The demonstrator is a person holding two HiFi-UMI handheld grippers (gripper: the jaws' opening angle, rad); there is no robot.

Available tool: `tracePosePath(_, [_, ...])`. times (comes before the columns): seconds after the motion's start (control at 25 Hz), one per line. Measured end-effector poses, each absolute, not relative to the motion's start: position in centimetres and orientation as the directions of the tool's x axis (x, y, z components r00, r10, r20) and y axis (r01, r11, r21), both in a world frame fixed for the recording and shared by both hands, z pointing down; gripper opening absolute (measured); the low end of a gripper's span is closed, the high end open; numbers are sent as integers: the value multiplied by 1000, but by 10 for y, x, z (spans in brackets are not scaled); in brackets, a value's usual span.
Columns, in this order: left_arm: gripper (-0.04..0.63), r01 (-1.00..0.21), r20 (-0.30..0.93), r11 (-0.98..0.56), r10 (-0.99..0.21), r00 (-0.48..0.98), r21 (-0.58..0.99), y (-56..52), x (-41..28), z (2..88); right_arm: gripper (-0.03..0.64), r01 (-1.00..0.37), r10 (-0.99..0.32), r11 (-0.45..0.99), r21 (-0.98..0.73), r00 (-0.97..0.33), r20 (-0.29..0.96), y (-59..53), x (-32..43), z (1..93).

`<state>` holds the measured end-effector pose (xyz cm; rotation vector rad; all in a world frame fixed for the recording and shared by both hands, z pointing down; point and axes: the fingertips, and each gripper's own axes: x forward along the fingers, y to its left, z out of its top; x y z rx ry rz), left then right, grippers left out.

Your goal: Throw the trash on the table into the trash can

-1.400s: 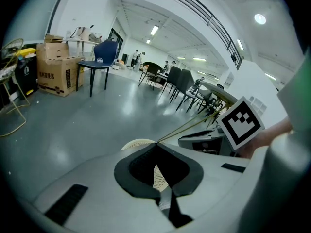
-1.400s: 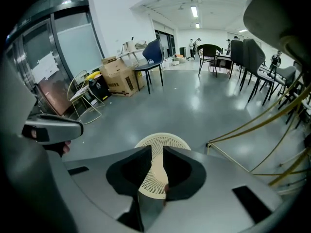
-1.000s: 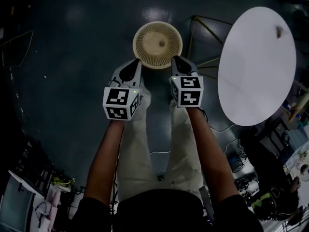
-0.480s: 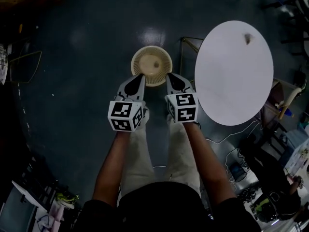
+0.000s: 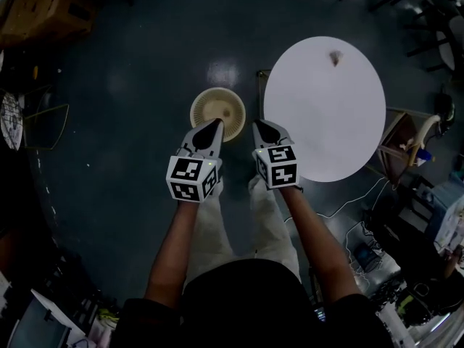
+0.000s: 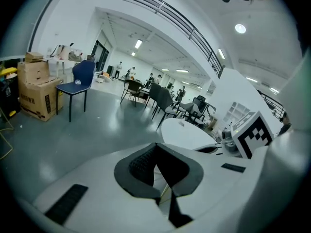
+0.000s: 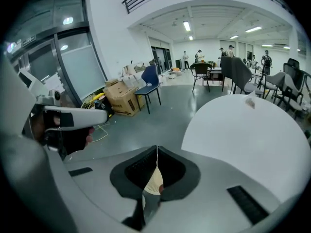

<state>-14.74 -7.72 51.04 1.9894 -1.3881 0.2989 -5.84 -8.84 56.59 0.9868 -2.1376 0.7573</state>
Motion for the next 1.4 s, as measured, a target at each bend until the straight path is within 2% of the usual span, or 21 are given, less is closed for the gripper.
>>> tracePosePath(0.32, [8,-876,500,-295,-731,465,383,-121,-67,470,25,-879,-511,402,-258,-449,733,-132,24,536])
tracePosePath(0.56, [8,-854,497,-345,-702,510,389,-148,-5,463,25,-908,-563,345,-237,-402,722,-165,91,523])
tracePosePath(1.0, [8,-840,496,-386,-682,538,380,-202,89,476,26,-922,-619,353,-159,-358,700,-232,182,529])
tracePosePath(1.4, [8,-863,528,-356,-686,501,358,-252,126,512,31,-919,-650,386,-77,-331,685,-301,215,547])
